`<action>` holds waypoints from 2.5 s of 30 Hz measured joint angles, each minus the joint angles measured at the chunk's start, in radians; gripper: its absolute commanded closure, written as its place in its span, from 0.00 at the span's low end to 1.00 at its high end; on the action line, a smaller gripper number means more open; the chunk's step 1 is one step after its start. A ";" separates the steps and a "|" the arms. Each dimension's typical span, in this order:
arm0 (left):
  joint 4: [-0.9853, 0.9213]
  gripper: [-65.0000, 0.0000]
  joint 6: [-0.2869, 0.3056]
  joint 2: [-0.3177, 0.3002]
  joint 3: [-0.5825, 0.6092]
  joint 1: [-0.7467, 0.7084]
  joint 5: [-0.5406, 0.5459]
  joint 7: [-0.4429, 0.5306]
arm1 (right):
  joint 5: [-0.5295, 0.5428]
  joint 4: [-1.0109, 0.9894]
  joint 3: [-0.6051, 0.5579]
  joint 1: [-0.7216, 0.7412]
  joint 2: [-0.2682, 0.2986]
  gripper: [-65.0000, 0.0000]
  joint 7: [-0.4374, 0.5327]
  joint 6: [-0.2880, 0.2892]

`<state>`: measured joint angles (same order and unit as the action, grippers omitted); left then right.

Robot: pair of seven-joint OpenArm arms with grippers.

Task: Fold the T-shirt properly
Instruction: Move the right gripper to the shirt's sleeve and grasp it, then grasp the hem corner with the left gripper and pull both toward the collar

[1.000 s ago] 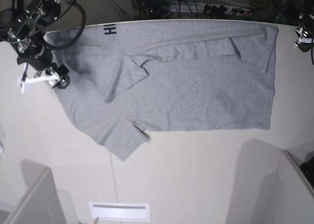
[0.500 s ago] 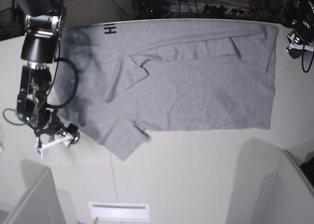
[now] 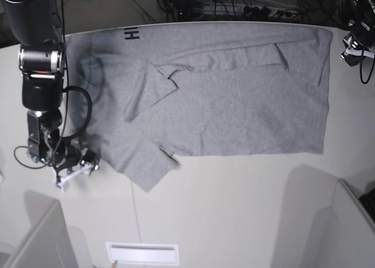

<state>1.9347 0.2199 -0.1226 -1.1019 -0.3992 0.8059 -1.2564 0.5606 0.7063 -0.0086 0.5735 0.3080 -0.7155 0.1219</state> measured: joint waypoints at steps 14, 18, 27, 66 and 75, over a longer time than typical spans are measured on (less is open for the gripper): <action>0.000 1.00 0.000 -0.003 0.004 0.003 -0.001 0.003 | -0.259 0.019 0.003 -0.020 -0.081 0.45 -0.010 0.155; 0.000 1.00 0.000 -0.003 0.004 0.003 0.000 0.003 | -0.316 0.020 0.003 -0.018 -0.096 0.52 -0.009 0.155; -0.053 1.00 -0.005 -0.028 0.067 0.076 -0.050 -0.002 | -0.325 0.018 0.011 -0.024 -0.096 1.00 0.014 0.148; -1.147 0.22 -0.003 -0.231 0.754 0.872 -0.558 0.543 | -0.315 0.018 0.010 -0.025 -0.096 1.00 0.013 0.148; -1.183 0.38 -0.003 -0.233 0.794 0.888 -0.560 0.570 | -0.314 0.018 0.010 -0.026 -0.096 1.00 0.017 0.149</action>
<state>0.7513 0.2165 -0.3553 -0.3077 0.4889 0.2455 -0.6861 0.2466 0.7246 0.0017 0.5480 0.2119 -0.6983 0.2707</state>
